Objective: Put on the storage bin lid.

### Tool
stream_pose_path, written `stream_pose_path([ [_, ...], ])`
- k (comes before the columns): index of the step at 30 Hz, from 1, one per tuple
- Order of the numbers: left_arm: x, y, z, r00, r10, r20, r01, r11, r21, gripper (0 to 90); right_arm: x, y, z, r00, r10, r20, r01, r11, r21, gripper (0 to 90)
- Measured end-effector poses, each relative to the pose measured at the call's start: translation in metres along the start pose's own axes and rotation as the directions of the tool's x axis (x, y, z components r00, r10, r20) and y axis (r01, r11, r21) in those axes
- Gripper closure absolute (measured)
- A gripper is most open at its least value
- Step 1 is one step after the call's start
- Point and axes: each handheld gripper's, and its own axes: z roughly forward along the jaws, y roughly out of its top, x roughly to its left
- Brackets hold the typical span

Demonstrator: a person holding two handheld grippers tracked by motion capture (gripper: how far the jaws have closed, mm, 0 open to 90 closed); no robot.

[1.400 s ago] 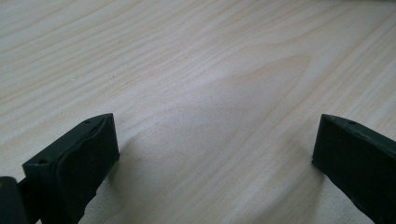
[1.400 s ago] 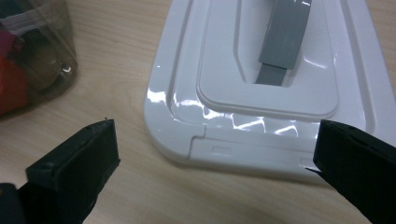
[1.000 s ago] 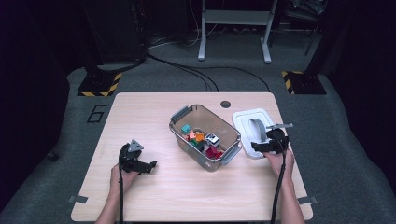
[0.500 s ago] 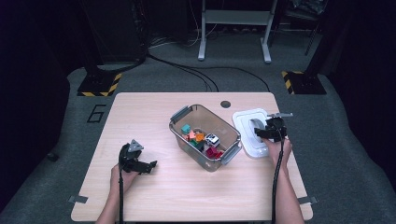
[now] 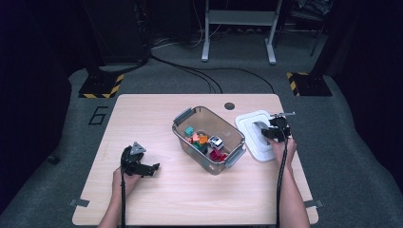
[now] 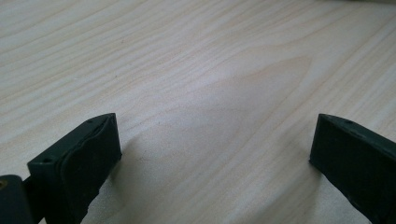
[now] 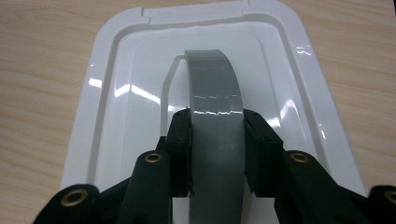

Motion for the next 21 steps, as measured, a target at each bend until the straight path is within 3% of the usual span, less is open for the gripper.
stream_pose_path([
  [6, -0.001, 0.0, 0.0, 1.0, -0.004, -0.009, 0.004, 1.0, -0.005, 2.0, 0.001, -0.002, -0.006, 0.9987, -0.012, -0.049, 0.012, 1.0, -0.002, 66.9],
  [21, -0.001, 0.0, 0.001, 0.9999, -0.01, -0.01, 0.01, 0.9999, -0.009, 2.1, 0.012, 0.011, -0.04, 0.9932, -0.101, -0.059, 0.099, 0.995, -0.034, 67.0],
])
